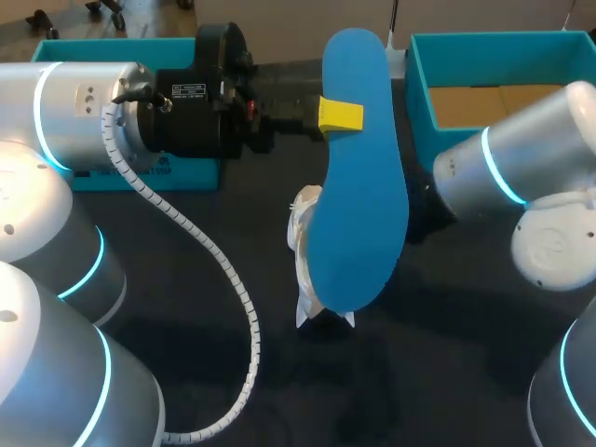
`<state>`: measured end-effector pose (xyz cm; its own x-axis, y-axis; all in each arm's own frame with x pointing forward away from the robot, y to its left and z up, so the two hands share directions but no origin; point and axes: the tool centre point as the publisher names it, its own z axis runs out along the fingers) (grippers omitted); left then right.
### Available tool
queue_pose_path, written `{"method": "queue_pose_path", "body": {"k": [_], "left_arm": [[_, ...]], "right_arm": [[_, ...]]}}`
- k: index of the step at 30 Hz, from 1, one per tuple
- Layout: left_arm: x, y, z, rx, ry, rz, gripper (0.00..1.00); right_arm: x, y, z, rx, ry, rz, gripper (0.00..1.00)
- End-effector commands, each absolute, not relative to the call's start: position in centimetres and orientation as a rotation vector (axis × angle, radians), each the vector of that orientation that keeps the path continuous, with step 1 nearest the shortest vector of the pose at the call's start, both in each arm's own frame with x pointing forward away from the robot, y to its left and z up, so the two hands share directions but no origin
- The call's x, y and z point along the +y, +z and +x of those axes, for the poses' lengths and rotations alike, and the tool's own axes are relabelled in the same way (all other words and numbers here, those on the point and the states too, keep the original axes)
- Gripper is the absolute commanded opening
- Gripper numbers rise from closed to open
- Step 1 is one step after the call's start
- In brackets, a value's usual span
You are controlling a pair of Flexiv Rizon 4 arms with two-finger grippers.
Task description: Take the shoe out of the shoebox, open the shoe tongue, remove and reinsert the insole, then place the shoe into the shoebox
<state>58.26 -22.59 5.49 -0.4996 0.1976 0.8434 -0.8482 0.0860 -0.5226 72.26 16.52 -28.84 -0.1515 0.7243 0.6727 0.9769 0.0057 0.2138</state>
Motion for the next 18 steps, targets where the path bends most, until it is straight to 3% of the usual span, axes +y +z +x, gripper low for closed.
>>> {"method": "queue_pose_path", "body": {"k": [1,18], "left_arm": [[-22.9,5.4,58.2,-1.512,1.556,0.674,0.00],[-22.9,5.4,58.2,-1.512,1.556,0.674,0.00]], "right_arm": [[15.3,-26.9,72.0,-1.896,-0.944,-1.708,1.00],[12.6,-19.9,72.1,-1.675,-1.199,-1.559,1.00]]}}
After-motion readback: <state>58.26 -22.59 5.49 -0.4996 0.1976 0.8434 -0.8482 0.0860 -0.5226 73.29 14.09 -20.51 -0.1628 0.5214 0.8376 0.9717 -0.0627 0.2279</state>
